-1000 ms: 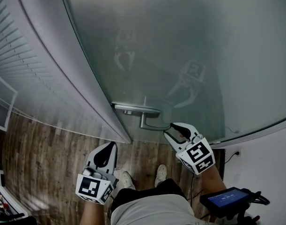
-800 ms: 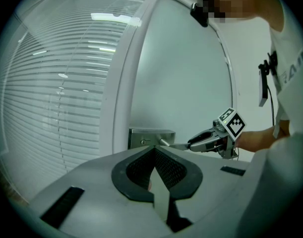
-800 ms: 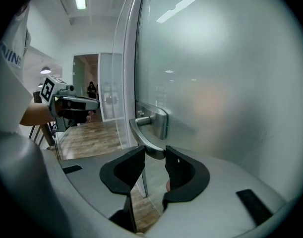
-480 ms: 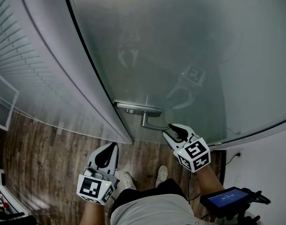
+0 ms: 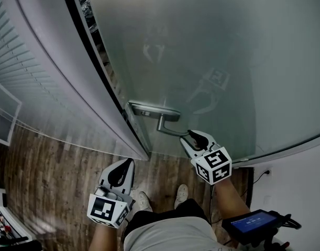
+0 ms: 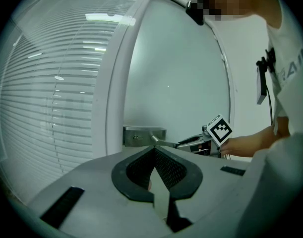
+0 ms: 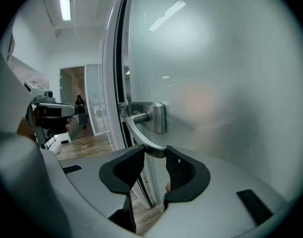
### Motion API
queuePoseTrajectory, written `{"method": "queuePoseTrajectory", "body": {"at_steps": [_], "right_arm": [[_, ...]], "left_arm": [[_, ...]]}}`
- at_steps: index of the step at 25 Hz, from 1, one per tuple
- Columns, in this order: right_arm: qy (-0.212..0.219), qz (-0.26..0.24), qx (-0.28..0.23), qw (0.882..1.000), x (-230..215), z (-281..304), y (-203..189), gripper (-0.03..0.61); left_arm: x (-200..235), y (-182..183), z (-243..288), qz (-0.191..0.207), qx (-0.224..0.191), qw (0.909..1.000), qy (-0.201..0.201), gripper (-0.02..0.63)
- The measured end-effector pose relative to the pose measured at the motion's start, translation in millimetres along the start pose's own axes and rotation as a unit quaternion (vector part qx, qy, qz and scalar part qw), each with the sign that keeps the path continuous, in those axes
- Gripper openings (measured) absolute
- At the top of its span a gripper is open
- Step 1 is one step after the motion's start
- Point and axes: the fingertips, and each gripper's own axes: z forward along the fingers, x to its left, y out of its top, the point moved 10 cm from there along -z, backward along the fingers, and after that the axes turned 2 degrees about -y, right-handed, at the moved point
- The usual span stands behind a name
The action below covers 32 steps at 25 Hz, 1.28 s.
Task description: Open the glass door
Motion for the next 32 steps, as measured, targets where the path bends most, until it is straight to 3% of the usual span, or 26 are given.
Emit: {"method": "queuePoseTrajectory", "body": {"at_steps": [32], "right_arm": [[-0.080,-0.013,-0.004,0.997,-80,33,49,0.132]], "left_arm": [[-22,-6,-23,-0.010,-0.025,0.9990,0.036,0.000]]}}
